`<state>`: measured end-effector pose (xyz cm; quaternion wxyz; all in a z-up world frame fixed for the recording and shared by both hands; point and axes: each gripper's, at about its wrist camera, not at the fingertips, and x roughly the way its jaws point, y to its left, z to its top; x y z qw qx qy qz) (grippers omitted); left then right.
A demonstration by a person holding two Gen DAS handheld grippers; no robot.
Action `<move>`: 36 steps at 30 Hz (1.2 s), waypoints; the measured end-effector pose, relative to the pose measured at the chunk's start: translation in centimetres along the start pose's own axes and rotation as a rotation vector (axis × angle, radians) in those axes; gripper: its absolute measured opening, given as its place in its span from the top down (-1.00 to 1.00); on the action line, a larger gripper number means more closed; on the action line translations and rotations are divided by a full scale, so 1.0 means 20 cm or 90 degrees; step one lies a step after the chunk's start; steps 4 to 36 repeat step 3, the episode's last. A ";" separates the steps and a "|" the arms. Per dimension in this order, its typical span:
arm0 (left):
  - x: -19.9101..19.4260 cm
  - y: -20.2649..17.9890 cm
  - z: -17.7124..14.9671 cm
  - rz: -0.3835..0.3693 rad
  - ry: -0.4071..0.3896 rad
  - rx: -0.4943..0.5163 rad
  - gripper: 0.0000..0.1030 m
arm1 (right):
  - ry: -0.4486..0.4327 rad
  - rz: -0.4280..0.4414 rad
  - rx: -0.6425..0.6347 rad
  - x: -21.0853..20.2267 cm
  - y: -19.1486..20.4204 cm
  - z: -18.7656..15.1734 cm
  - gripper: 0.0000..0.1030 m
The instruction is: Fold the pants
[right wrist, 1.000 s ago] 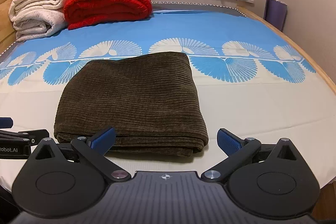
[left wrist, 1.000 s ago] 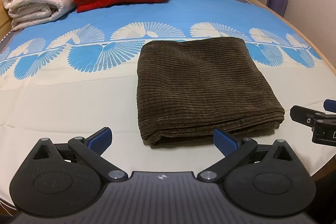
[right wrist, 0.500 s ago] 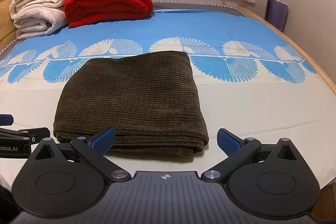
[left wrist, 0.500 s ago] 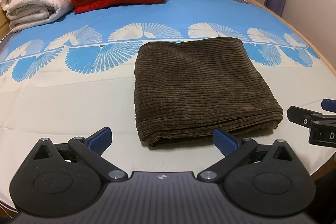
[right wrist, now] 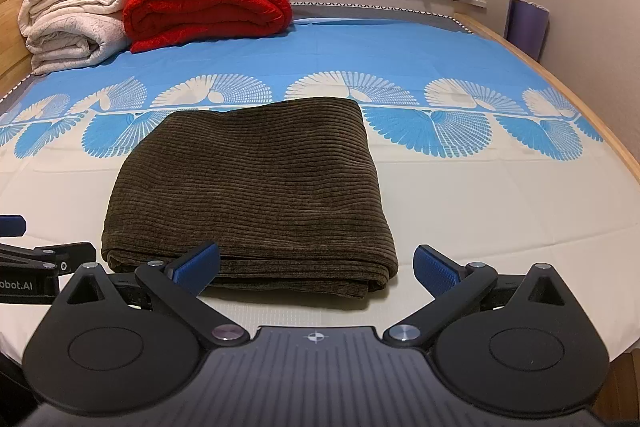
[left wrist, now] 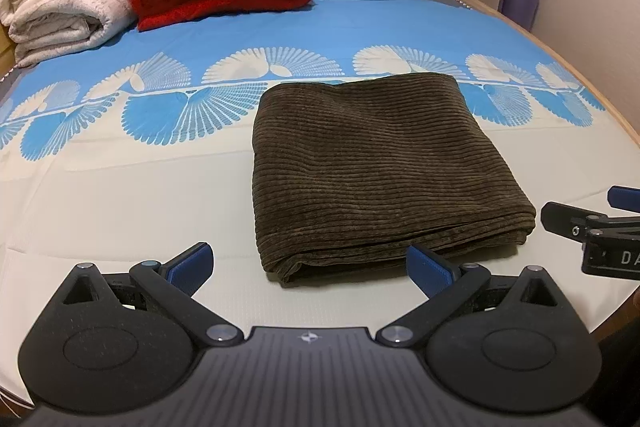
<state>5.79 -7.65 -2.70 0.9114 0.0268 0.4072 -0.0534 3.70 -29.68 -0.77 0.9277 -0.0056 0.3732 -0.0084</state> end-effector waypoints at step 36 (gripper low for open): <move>0.00 -0.01 0.00 0.002 0.000 0.002 -0.99 | 0.002 -0.001 -0.003 0.00 0.00 0.00 -0.98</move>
